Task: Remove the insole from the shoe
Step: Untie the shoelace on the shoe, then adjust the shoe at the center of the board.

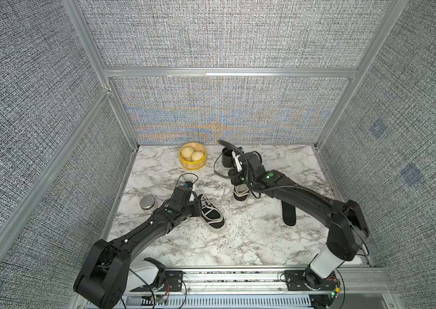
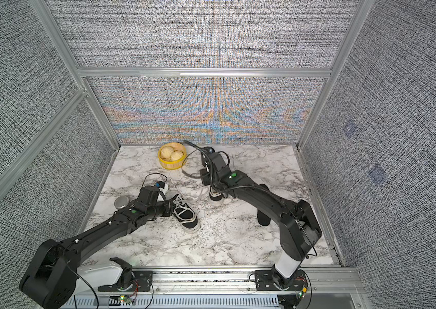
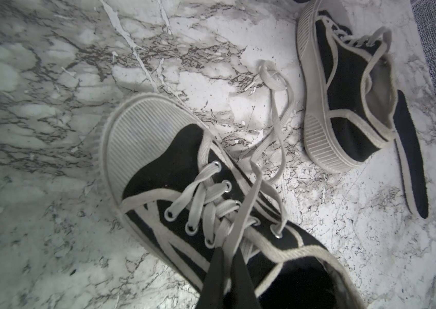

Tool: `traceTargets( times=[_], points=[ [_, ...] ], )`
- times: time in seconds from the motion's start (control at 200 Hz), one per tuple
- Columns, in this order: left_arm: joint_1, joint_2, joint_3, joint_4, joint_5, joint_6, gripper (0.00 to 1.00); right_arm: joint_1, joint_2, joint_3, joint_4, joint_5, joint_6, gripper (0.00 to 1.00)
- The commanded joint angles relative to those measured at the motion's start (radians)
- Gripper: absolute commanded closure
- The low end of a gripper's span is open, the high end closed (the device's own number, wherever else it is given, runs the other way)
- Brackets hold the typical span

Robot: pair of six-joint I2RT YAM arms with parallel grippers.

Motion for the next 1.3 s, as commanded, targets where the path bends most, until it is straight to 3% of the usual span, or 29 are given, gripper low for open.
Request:
traceTargets(
  times=[0.0, 0.09, 0.175, 0.29, 0.45, 0.565, 0.715, 0.891, 1.026, 1.161, 1.296],
  points=[
    [0.002, 0.008, -0.008, 0.077, 0.011, -0.027, 1.0, 0.06, -0.064, -0.141, 0.109, -0.206, -0.047, 0.42],
    [0.001, 0.032, -0.015, 0.111, 0.022, -0.043, 1.0, 0.111, -0.069, -0.246, 0.215, -0.264, -0.01, 0.41],
    [0.001, 0.035, -0.01, 0.11, 0.023, -0.055, 0.99, 0.153, -0.013, -0.238, 0.23, -0.275, 0.01, 0.4],
    [0.002, -0.021, -0.007, 0.073, -0.028, -0.064, 0.87, 0.18, 0.095, -0.154, 0.178, -0.267, 0.019, 0.39],
    [0.002, -0.139, 0.008, -0.086, -0.142, -0.085, 0.6, 0.185, 0.185, -0.078, 0.113, -0.157, 0.031, 0.4],
    [0.001, -0.179, 0.02, -0.227, -0.15, -0.139, 0.52, 0.185, 0.197, -0.083, 0.117, -0.133, 0.047, 0.42],
    [0.001, -0.176, 0.006, -0.294, 0.006, -0.192, 0.51, 0.187, 0.199, -0.117, 0.136, -0.144, 0.071, 0.48],
    [0.002, -0.163, -0.038, -0.212, 0.177, -0.235, 0.5, 0.197, 0.193, -0.144, 0.179, -0.147, 0.129, 0.69],
    [0.002, -0.132, -0.044, -0.153, 0.223, -0.254, 0.49, 0.204, 0.188, -0.156, 0.224, -0.152, 0.195, 0.83],
    [0.002, -0.068, -0.043, -0.111, 0.218, -0.268, 0.49, 0.208, 0.186, -0.165, 0.269, -0.155, 0.254, 0.88],
    [0.001, -0.011, -0.036, -0.089, 0.199, -0.273, 0.69, 0.208, 0.182, -0.176, 0.305, -0.15, 0.309, 0.91]
  ],
)
